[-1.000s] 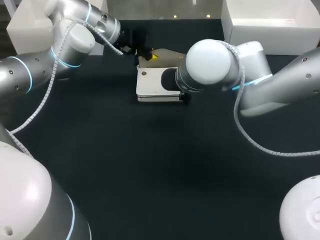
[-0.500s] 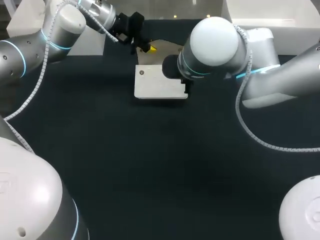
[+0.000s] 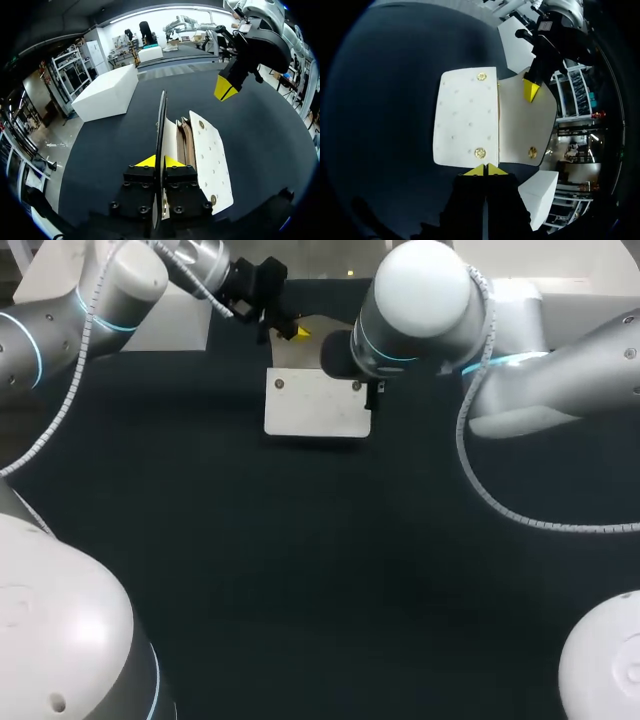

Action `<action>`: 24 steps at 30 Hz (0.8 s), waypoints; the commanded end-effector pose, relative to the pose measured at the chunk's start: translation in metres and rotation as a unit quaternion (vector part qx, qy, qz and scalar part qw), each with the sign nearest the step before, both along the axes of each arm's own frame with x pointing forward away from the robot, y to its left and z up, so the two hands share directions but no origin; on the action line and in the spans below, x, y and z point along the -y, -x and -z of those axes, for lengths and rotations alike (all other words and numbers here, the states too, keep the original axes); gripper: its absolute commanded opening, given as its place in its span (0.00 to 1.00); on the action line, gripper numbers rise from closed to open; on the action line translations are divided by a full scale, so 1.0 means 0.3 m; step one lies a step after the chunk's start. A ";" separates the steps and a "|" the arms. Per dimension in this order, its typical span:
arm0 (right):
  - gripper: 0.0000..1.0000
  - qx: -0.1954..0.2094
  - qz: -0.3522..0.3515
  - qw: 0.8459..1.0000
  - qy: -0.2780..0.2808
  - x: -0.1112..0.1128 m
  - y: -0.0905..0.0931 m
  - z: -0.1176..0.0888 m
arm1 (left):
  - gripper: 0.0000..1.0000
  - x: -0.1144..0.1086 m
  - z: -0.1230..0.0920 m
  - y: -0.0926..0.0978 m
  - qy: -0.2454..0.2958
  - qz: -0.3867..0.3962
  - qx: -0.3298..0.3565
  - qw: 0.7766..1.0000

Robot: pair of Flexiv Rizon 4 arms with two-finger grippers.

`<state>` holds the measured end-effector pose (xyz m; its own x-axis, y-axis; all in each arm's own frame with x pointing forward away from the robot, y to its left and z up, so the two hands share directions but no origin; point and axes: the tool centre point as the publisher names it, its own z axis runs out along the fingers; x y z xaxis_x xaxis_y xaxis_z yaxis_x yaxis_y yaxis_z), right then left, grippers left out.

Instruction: Pick up the bag, open it, inspect its contents, close it, and place it on the opposite side

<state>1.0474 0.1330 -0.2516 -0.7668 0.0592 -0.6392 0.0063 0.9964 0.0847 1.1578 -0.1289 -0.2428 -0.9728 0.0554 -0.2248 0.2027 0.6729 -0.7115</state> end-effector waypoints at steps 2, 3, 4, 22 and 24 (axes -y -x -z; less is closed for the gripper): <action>0.00 -0.001 0.003 1.000 0.003 -0.010 -0.003 0.000 | 0.00 -0.001 -0.004 0.013 0.002 -0.003 0.004 1.000; 0.00 -0.001 0.003 1.000 0.003 -0.010 -0.003 0.000 | 0.00 -0.008 0.001 0.007 0.006 -0.010 -0.011 1.000; 0.00 0.001 0.000 1.000 0.004 -0.017 -0.013 -0.008 | 0.00 -0.011 0.002 0.004 0.009 -0.014 -0.016 1.000; 0.00 0.010 -0.019 1.000 0.002 -0.056 -0.186 -0.011 | 0.00 0.017 -0.045 0.025 0.000 -0.007 -0.043 0.999; 0.00 0.008 -0.020 1.000 0.000 -0.058 -0.201 -0.001 | 0.00 0.020 -0.054 0.030 -0.002 -0.007 -0.043 0.999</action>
<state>1.0991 0.1472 -0.2463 -0.7562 0.0293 -0.6537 -0.0326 0.9961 0.0824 1.1495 -0.1344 -0.2324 -0.9889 0.0414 -0.1424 0.1330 0.6721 -0.7284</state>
